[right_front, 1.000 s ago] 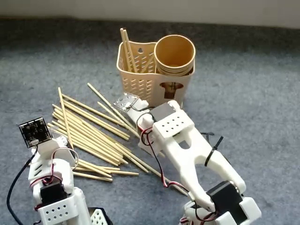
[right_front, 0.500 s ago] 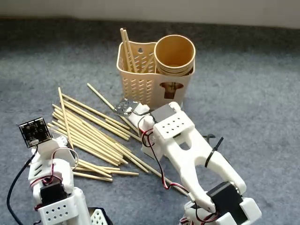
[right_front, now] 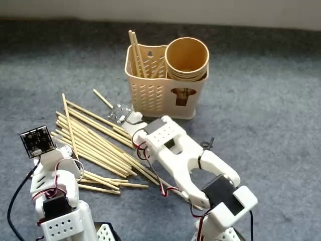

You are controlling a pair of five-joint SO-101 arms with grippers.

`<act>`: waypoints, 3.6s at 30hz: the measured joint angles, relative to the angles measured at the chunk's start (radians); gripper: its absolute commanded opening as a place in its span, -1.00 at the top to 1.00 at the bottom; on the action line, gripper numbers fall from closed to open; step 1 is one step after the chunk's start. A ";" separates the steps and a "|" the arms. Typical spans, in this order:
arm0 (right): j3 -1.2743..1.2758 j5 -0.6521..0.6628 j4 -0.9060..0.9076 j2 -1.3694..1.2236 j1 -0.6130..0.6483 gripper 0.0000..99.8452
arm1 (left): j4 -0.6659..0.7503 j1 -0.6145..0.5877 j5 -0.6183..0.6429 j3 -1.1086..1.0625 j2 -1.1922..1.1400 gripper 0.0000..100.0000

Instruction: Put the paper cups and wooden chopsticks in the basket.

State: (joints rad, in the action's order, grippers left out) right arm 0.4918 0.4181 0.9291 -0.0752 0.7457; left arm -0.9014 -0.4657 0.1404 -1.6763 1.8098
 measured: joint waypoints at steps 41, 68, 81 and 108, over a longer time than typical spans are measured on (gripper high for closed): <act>-0.017 -0.161 -0.112 0.772 0.008 0.99 | 0.000 0.000 0.000 0.000 0.000 0.98; -0.017 -0.164 -1.143 0.539 -0.226 0.99 | 0.000 0.000 0.000 0.000 0.000 0.98; 0.169 -0.170 -1.171 0.434 -0.253 0.99 | 0.000 0.000 0.000 0.000 0.000 0.98; 0.494 -0.170 -0.991 0.833 -0.198 0.76 | 0.000 0.009 0.000 0.000 0.000 0.97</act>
State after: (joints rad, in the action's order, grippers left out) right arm 0.9858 0.2478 -0.0621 0.7580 0.5478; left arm -0.9014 -0.4565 0.1404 -1.6763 1.8098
